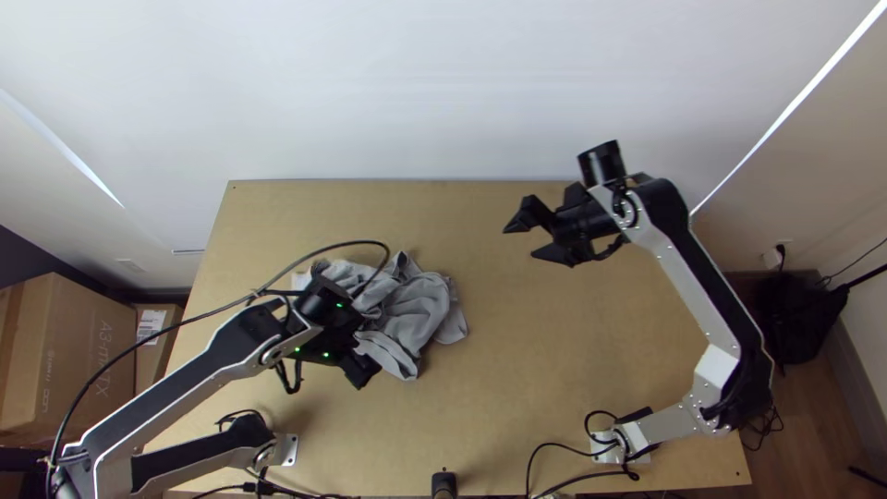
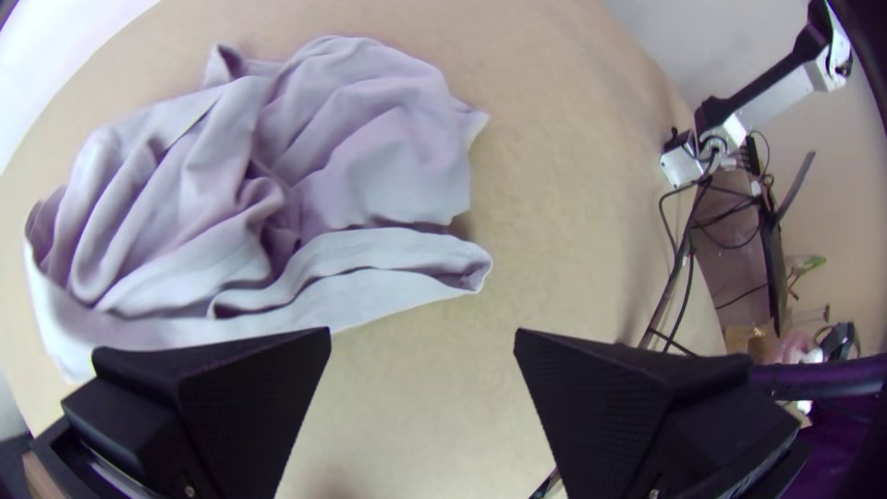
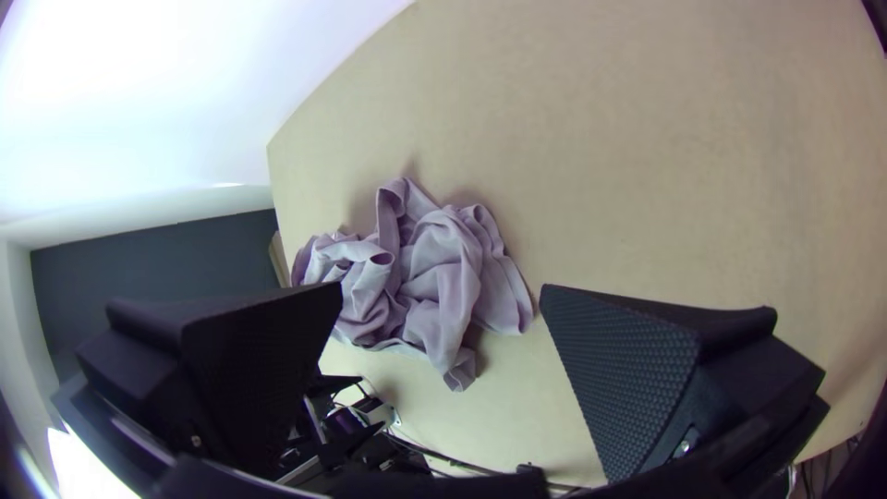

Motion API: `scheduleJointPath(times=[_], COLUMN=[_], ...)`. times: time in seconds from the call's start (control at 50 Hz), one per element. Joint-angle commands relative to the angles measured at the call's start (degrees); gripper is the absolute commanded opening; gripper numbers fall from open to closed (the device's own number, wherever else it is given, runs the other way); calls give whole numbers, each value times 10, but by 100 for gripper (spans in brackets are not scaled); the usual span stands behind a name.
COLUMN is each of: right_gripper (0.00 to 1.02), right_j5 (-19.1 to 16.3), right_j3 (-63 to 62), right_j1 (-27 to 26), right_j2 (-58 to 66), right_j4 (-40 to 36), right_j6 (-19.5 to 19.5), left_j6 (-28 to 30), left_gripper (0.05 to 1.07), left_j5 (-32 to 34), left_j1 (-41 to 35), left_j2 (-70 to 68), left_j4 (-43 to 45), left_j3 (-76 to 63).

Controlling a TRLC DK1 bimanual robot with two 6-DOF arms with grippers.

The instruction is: Fold the t-shirt

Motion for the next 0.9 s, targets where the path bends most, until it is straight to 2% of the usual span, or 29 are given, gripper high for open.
scheduleJointPath(times=[0.0, 0.12, 0.34, 0.42, 0.88], right_gripper=[98, 98, 98, 98, 98], right_j5=[-25, -44, -46, -46, -46], right_j3=[-23, -34, -81, -95, -141], right_j1=[-44, -83, -118, -125, -155], right_j2=[-36, -55, -93, -102, -133], right_j4=[-33, -73, -88, -87, -87], right_j6=[-15, -39, -54, -59, -68], left_j6=[6, 18, 30, 35, 33], left_gripper=[96, 96, 95, 88, 88], left_j5=[-18, -61, -77, -76, -76], left_j1=[-36, -87, -141, -148, -170], left_j2=[27, 59, 101, 109, 177], left_j4=[22, 38, 75, 96, 171], left_j3=[-19, -33, -42, -46, -56])
